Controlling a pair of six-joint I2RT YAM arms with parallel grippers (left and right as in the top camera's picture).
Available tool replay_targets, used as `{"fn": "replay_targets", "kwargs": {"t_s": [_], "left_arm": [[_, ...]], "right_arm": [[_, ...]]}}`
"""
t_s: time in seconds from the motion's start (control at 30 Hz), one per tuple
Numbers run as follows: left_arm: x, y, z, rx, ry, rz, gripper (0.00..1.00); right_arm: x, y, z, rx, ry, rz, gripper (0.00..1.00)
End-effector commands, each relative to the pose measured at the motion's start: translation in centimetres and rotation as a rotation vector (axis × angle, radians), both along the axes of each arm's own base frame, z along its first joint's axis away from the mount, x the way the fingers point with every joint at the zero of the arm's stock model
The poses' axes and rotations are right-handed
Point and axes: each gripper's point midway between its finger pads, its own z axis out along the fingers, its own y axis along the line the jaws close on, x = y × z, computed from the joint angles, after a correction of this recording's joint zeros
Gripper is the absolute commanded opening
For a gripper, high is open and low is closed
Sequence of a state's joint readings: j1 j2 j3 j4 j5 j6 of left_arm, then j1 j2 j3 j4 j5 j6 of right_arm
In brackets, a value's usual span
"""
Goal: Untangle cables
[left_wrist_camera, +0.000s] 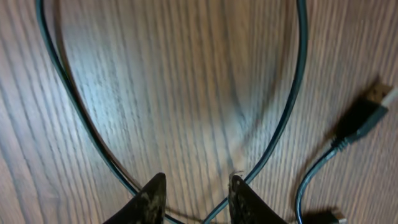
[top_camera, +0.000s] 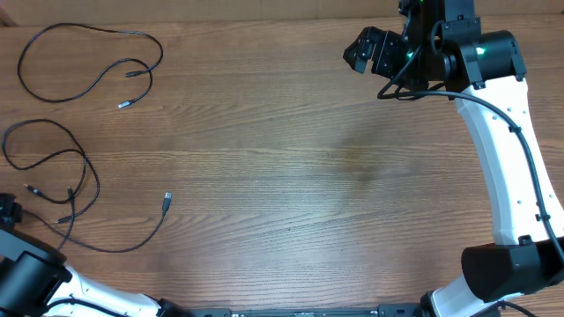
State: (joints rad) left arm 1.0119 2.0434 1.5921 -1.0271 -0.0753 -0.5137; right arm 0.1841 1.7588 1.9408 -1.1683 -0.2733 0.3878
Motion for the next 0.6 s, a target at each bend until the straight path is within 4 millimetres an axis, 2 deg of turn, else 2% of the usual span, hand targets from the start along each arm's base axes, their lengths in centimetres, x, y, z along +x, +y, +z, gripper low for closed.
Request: {"fn": "replay_targets", "kwargs": {"t_s": [0.0, 0.07, 0.13, 0.23, 0.4, 0.57], "left_arm": [[1.1, -1.3, -0.5, -0.031, 0.001, -0.087, 0.32], [1.7, -1.8, -0.5, -0.035, 0.005, -0.123, 0.31], [2.2, -2.4, -0.6, -0.044, 0.007, -0.141, 0.26], [2.7, -3.3, -0.6, -0.059, 0.022, -0.178, 0.26], [3.9, -5.4, -0.9, -0.09, 0.048, -0.342, 0.25], [4.2, -8.0, -2.3, -0.133, 0.094, -0.43, 0.27]], "right_arm": [[-0.4, -0.3, 1.3, -0.004, -0.039, -0.001, 1.0], [-0.4, -0.3, 1.3, -0.003, -0.038, -0.001, 1.0], [-0.4, -0.3, 1.3, -0.004, -0.039, -0.001, 1.0], [-0.4, -0.3, 1.3, -0.004, -0.039, -0.001, 1.0], [-0.3, -0.3, 1.3, -0.004, -0.039, -0.001, 1.0], [-0.3, -0.3, 1.3, -0.004, -0.039, -0.001, 1.0]]}}
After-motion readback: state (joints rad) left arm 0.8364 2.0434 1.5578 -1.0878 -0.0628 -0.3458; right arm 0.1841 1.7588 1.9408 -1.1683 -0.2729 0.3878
